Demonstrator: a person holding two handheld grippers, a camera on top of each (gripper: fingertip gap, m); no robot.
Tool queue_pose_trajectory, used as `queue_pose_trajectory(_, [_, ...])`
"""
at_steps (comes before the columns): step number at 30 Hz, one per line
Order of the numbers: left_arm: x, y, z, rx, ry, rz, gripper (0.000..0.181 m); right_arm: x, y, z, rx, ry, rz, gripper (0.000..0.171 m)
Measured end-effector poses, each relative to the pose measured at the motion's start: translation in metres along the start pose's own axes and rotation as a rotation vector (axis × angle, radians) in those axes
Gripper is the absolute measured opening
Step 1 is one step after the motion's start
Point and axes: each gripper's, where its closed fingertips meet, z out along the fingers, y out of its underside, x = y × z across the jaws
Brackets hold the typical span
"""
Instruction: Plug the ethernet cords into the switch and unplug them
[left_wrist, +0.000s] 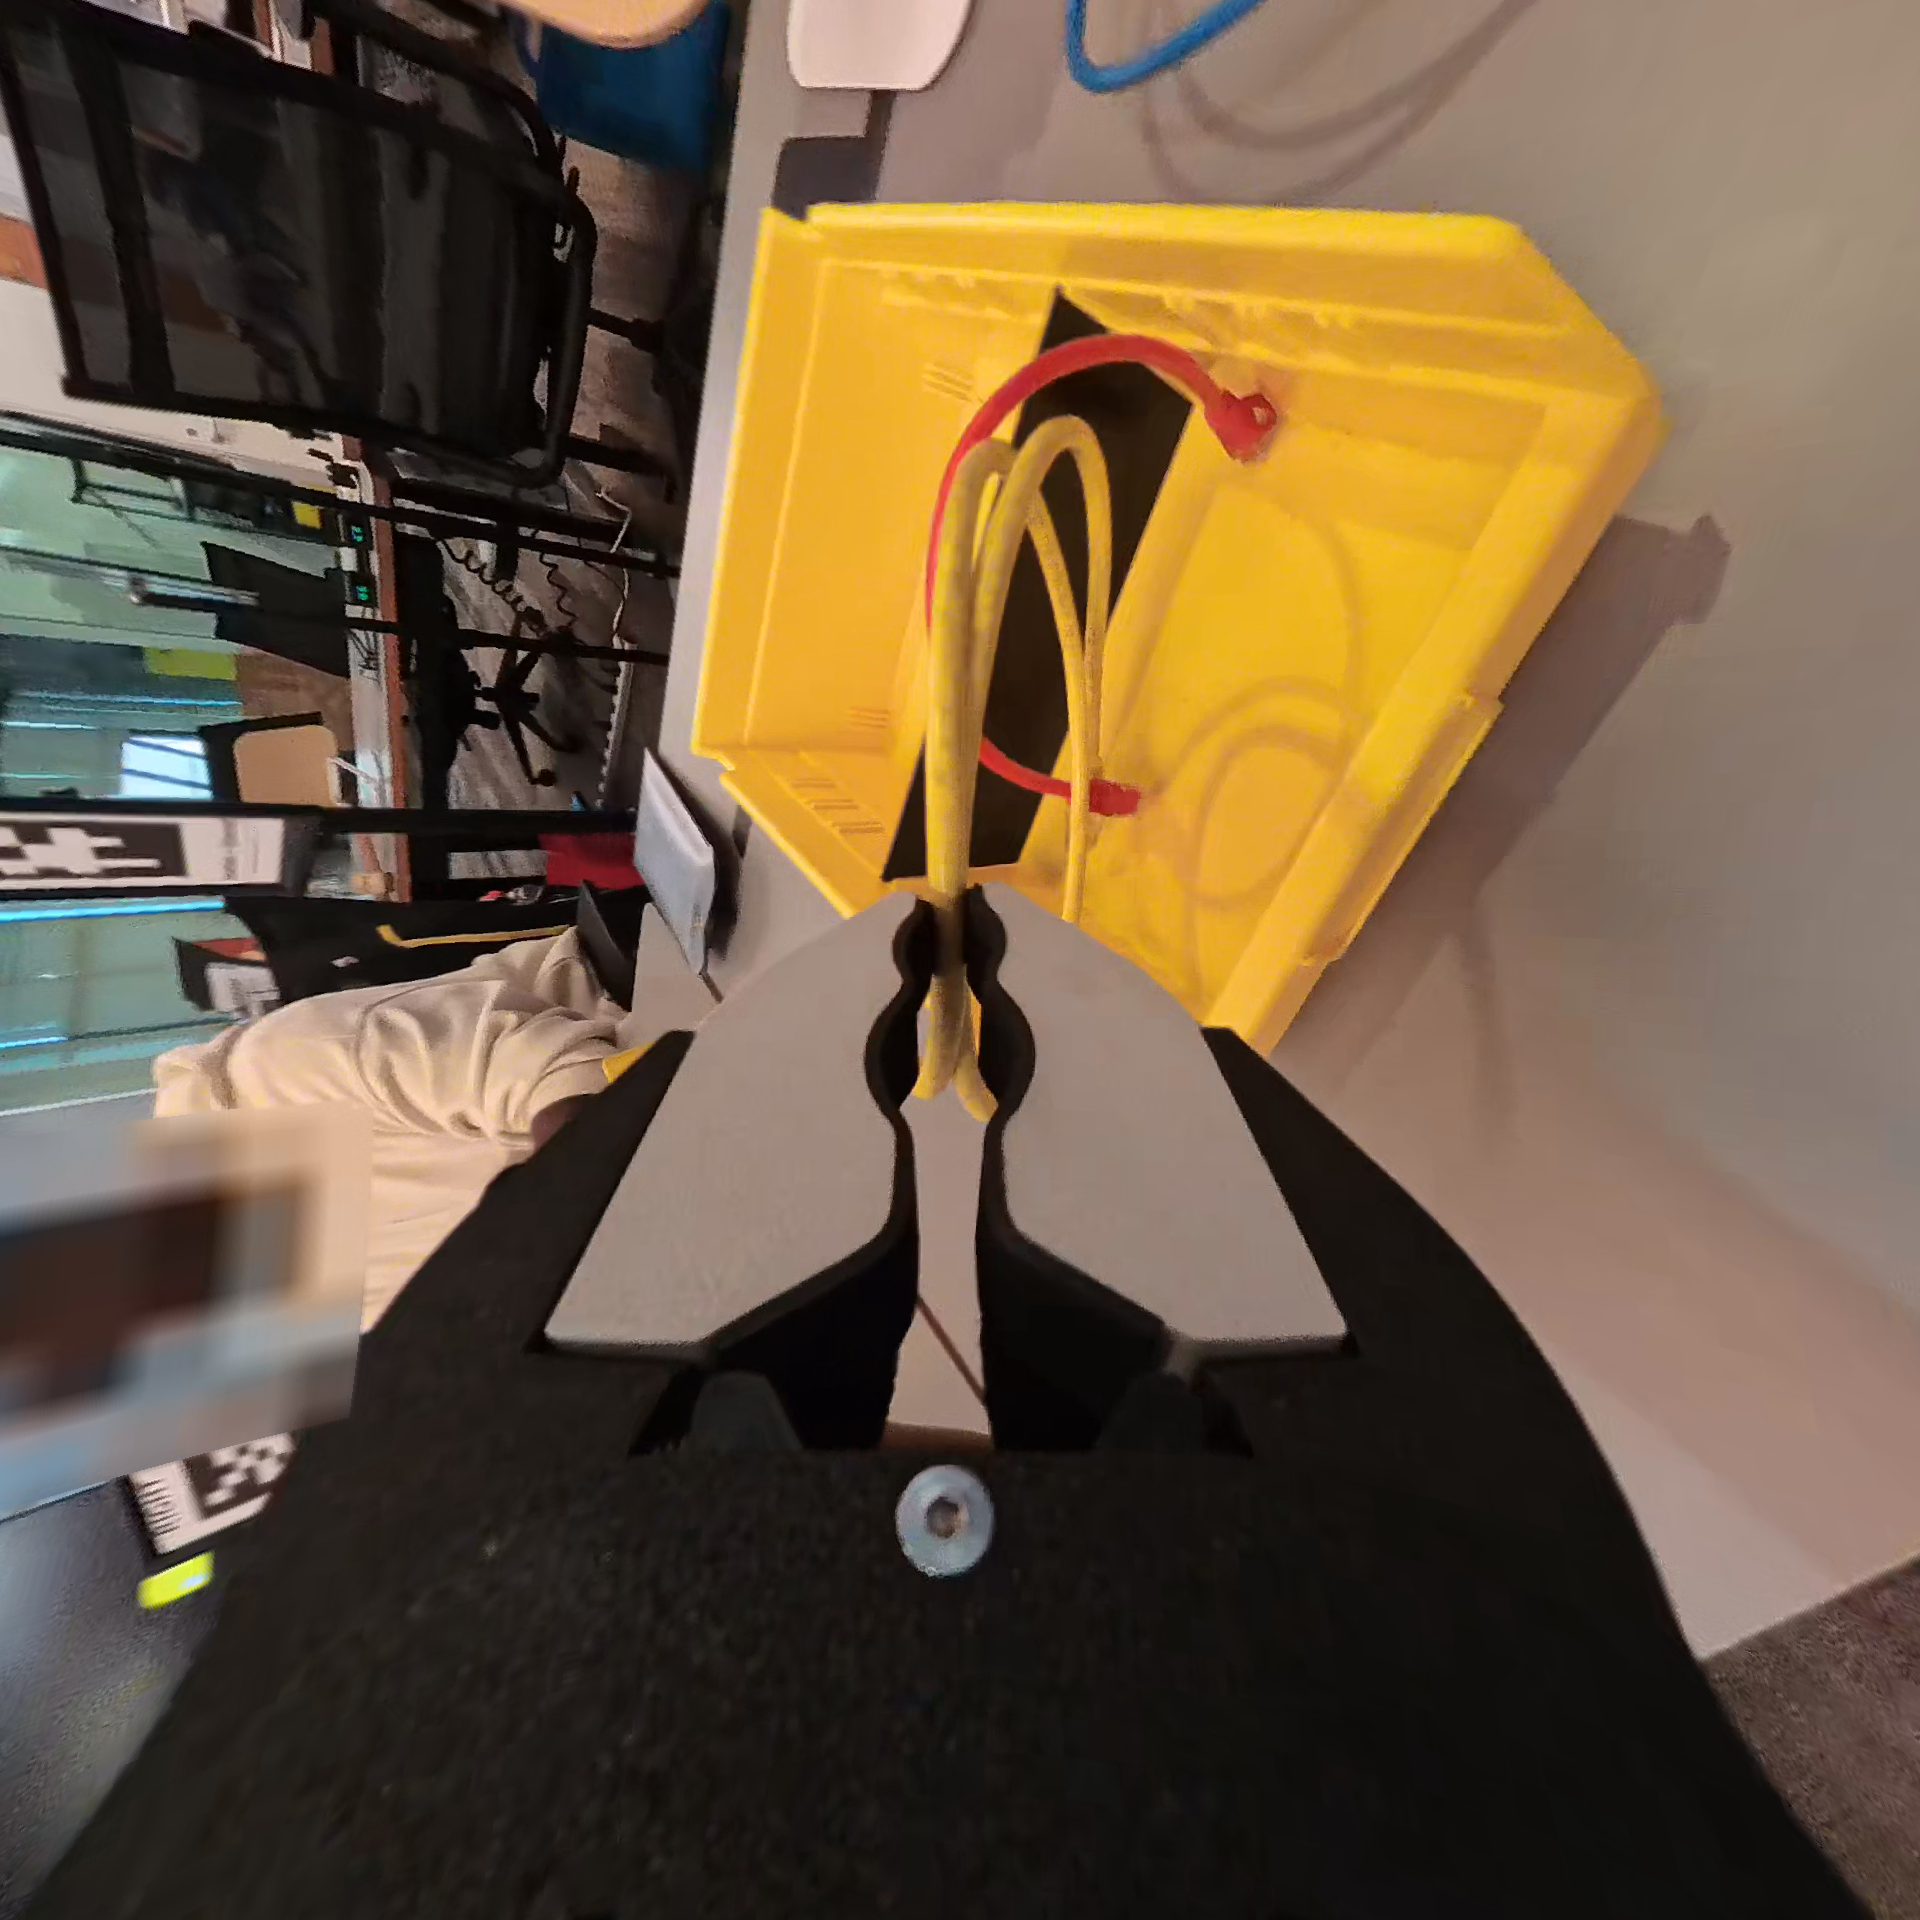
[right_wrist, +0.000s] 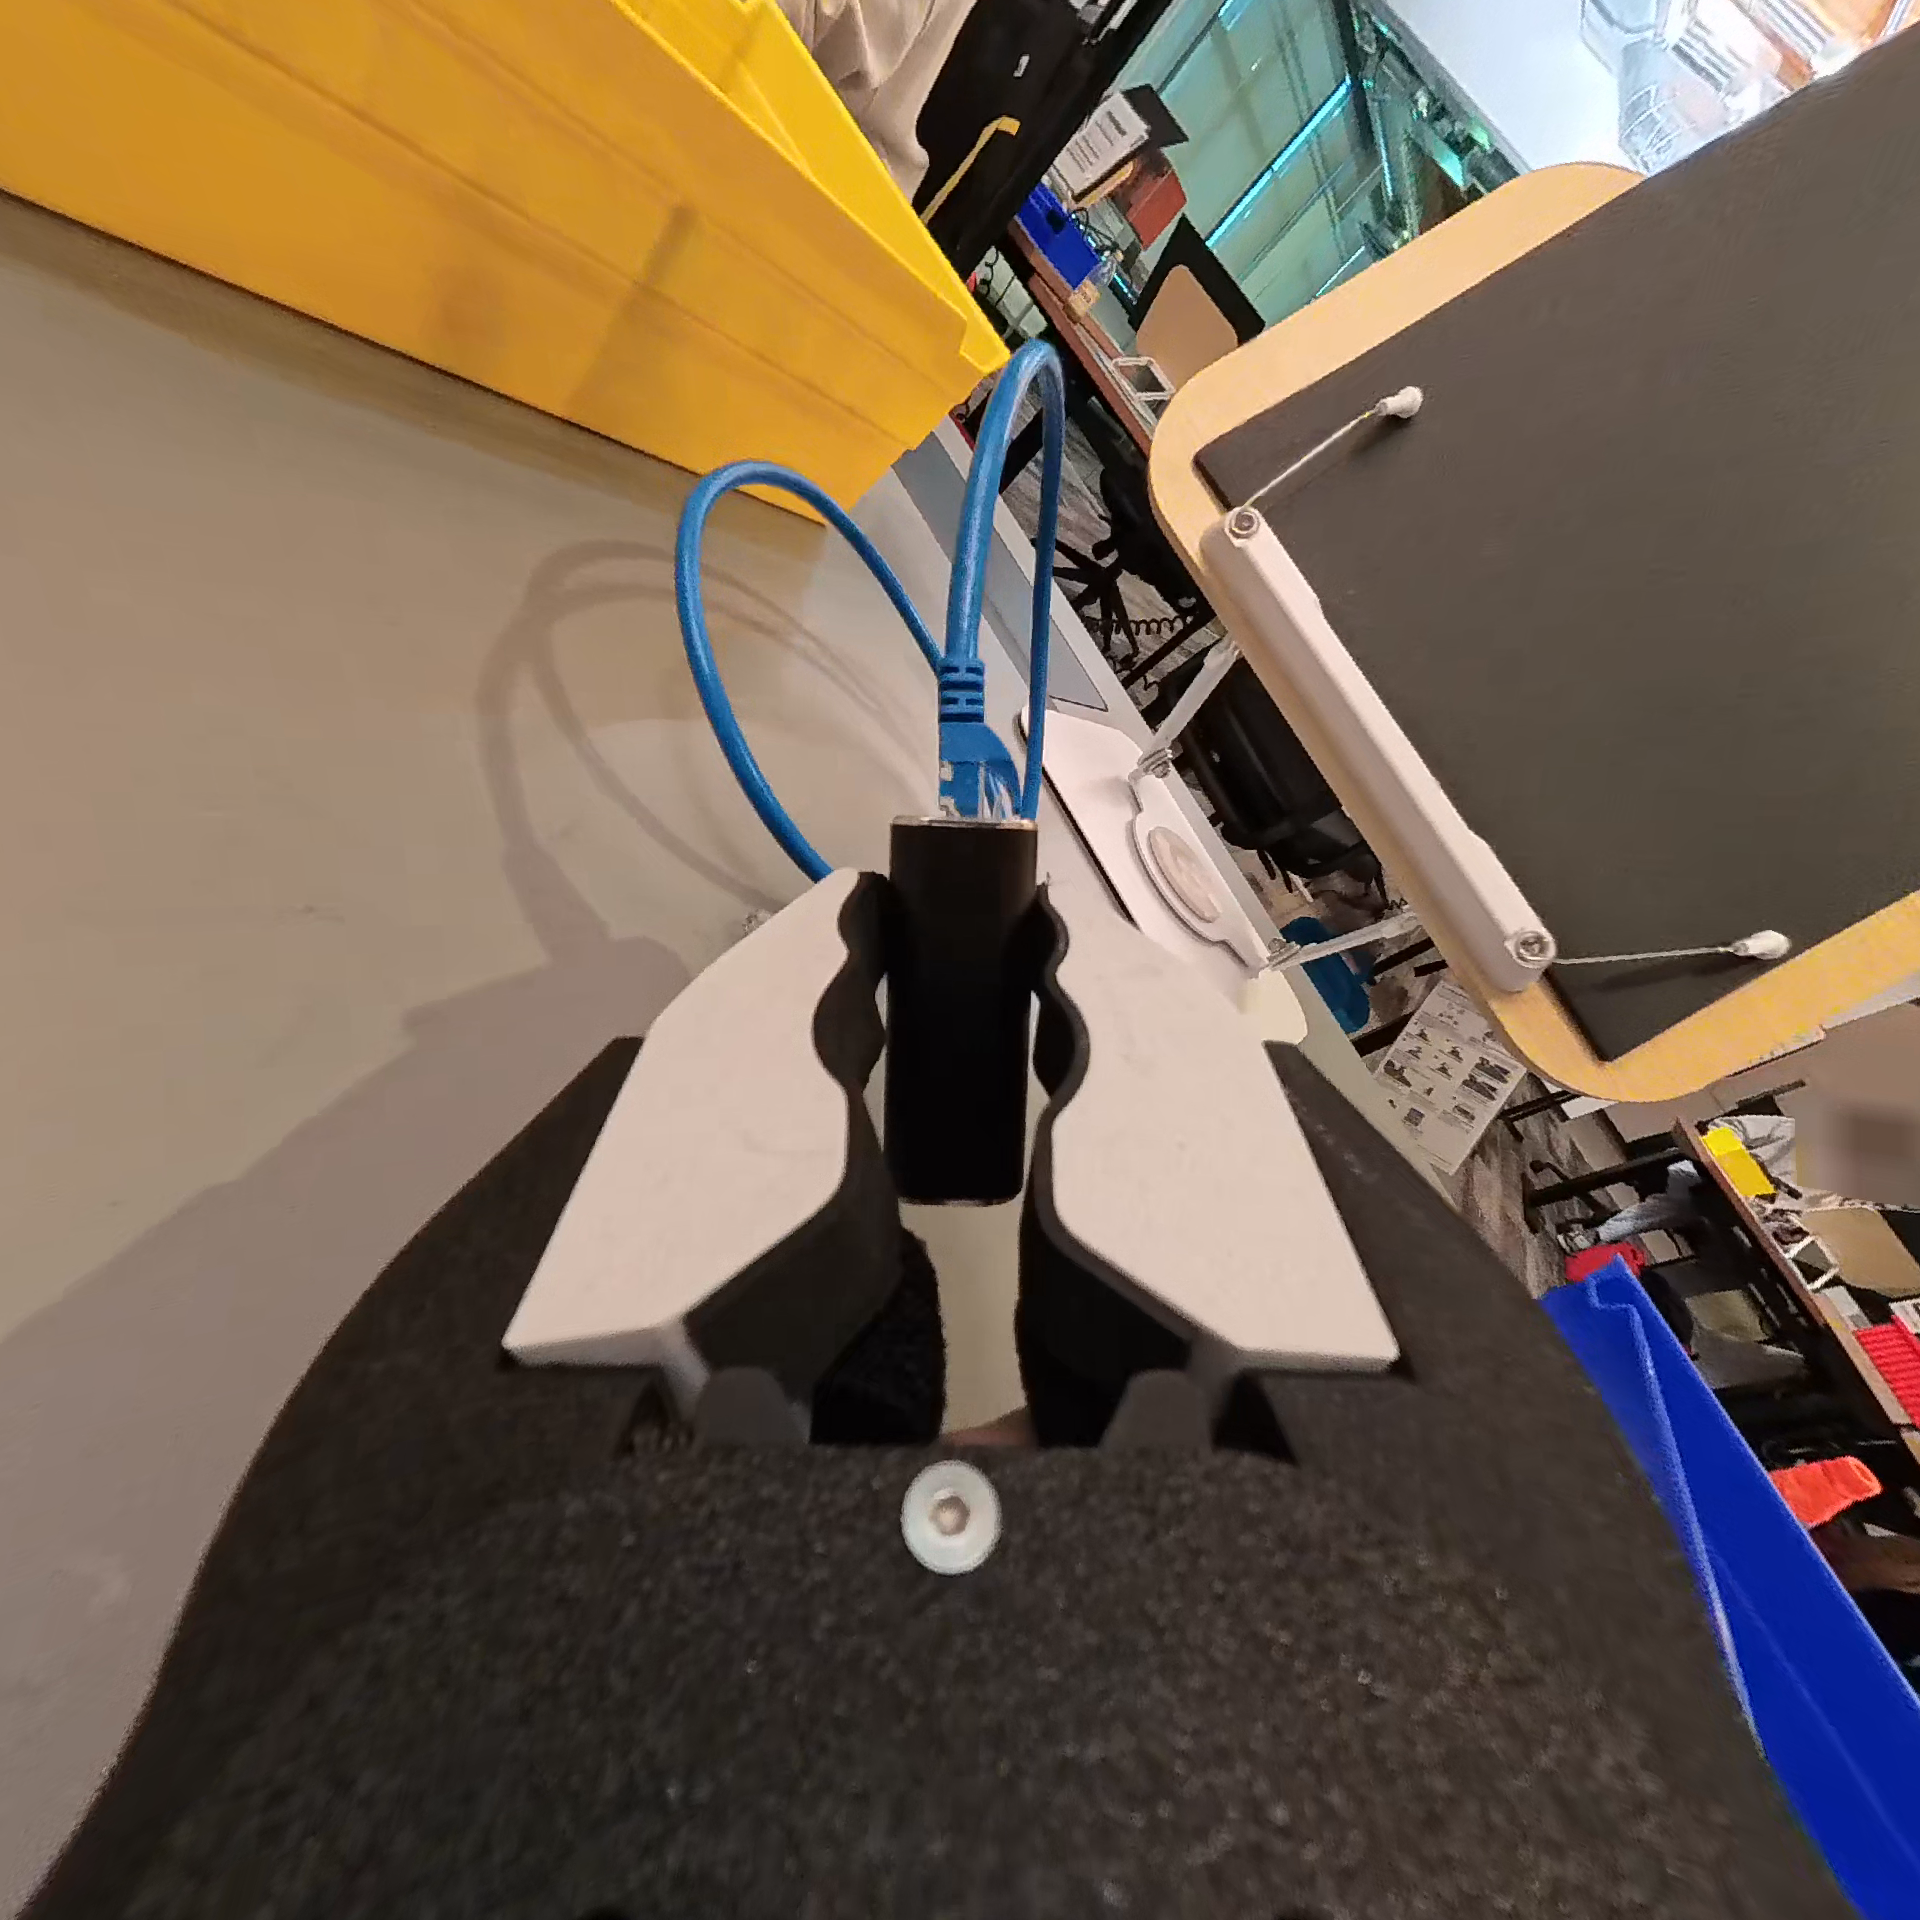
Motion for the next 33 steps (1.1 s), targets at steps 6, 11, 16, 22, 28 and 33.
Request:
queue_pose_trajectory(6, [-0.035,0.009,-0.025,0.066,-0.04,-0.09,0.005,-0.004,-0.002,-0.001,0.004,-0.005,-0.024,0.026])
queue_pose_trajectory(11, [-0.043,0.004,-0.048,0.119,-0.111,-0.068,0.005,0.001,-0.001,-0.001,0.006,0.005,0.003,0.025])
queue_pose_trajectory(16, [-0.041,-0.017,-0.063,0.24,-0.162,-0.065,0.005,0.002,0.0,-0.001,0.003,-0.001,0.03,0.025])
queue_pose_trajectory(22, [-0.017,-0.028,-0.038,0.464,0.054,-0.361,0.005,0.002,0.001,-0.001,0.002,-0.004,0.04,0.025])
queue_pose_trajectory(28, [-0.008,-0.059,-0.048,0.664,0.058,-0.417,0.005,0.003,0.001,-0.002,0.002,-0.001,0.047,0.025])
queue_pose_trajectory(33, [0.032,-0.141,-0.106,0.809,0.024,-0.171,0.005,0.008,0.002,-0.003,0.009,0.005,0.085,0.025])
